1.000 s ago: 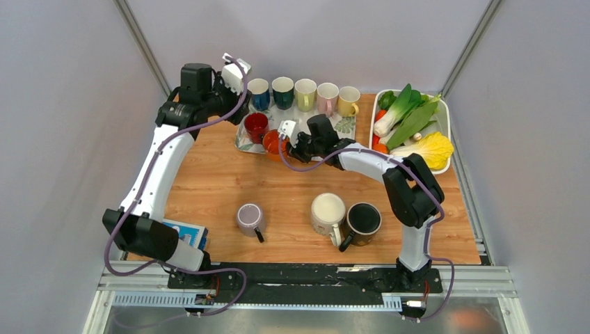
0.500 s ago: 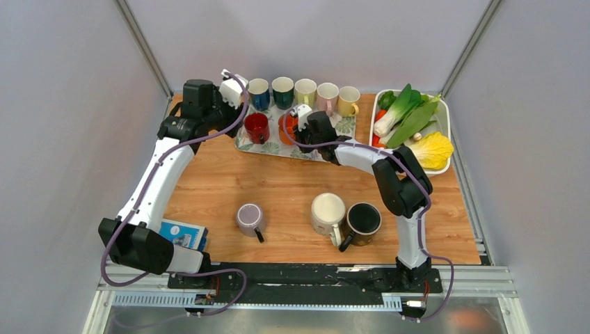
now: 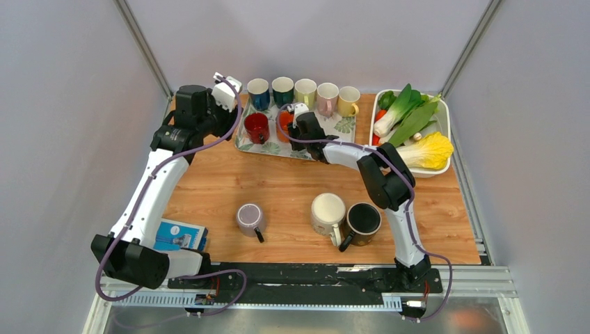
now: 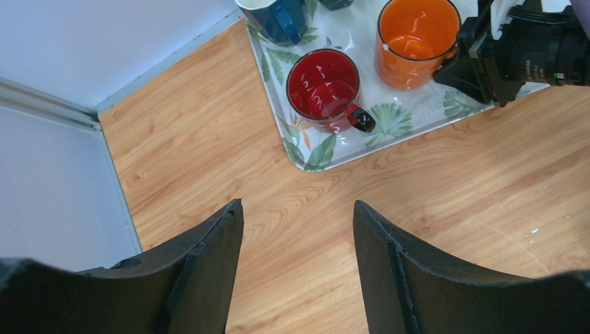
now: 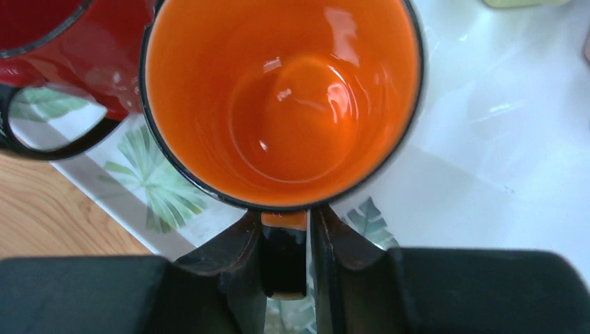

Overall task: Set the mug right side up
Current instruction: Place the cup on the tray.

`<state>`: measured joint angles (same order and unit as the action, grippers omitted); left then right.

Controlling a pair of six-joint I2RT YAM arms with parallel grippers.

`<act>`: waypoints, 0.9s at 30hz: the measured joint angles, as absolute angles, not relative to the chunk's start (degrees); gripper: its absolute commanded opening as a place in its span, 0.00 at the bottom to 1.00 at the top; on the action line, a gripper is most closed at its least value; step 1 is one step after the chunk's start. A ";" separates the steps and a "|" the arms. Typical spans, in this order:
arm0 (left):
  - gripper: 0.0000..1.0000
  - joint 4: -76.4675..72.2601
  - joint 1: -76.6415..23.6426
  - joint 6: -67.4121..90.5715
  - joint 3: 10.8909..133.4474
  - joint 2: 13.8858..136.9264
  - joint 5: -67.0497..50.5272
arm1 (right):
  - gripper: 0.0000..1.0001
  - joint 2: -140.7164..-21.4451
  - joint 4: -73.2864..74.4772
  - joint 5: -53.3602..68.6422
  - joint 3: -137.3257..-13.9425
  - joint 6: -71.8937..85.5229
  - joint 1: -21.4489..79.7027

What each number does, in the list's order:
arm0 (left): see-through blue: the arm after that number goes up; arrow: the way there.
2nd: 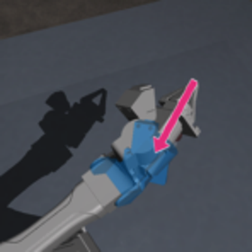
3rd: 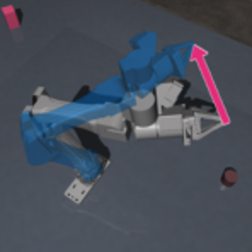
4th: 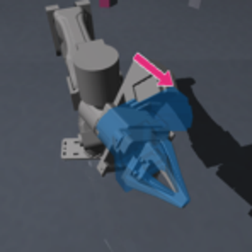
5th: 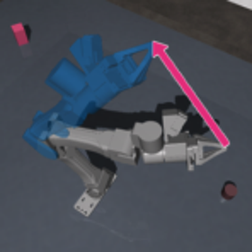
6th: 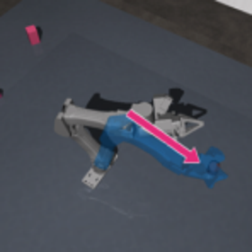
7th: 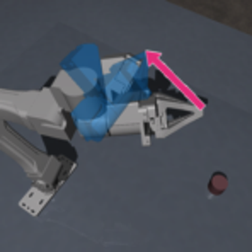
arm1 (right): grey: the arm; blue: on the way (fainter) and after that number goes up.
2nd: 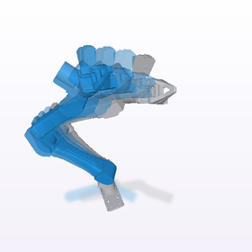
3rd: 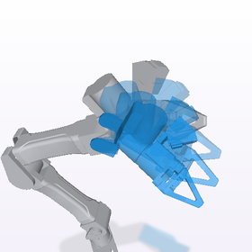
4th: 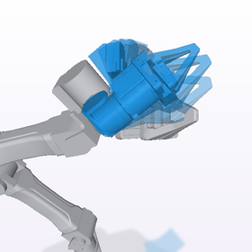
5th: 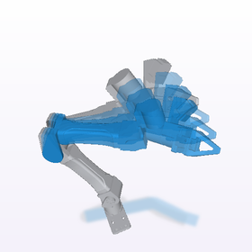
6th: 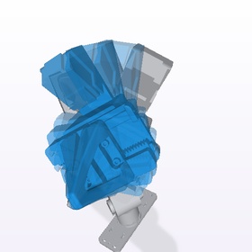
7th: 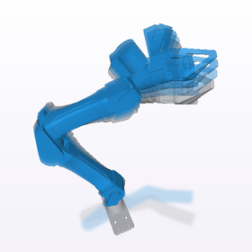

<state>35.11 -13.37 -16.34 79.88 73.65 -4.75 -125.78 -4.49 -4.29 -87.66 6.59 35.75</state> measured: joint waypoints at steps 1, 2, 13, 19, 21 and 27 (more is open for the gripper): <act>0.66 35.05 -13.37 -16.32 79.85 73.63 -4.75 | 0.40 -126.30 -4.60 -4.43 -88.29 6.74 35.83; 0.66 34.87 -13.37 -16.23 79.81 73.63 -4.78 | 0.46 -126.58 -4.71 -4.34 -88.75 7.01 35.90; 0.65 34.46 -13.37 -15.11 79.81 74.13 -6.09 | 0.59 -125.97 -5.06 -0.73 -89.80 8.27 35.18; 0.65 34.35 -13.37 -14.61 79.81 75.13 -7.01 | 0.67 -119.90 -3.73 4.19 -87.31 9.61 31.33; 0.65 34.37 -13.37 -14.61 79.81 75.22 -7.18 | 0.66 -118.26 -3.79 6.70 -86.65 9.56 30.00; 0.64 34.46 -13.37 -14.63 79.81 75.24 -7.57 | 0.58 -117.01 -4.29 9.37 -84.97 9.39 26.96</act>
<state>34.46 -13.37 -14.63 79.81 75.24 -7.57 -117.01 -4.29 9.37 -84.97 9.39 26.96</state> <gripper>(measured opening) 0.645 0.604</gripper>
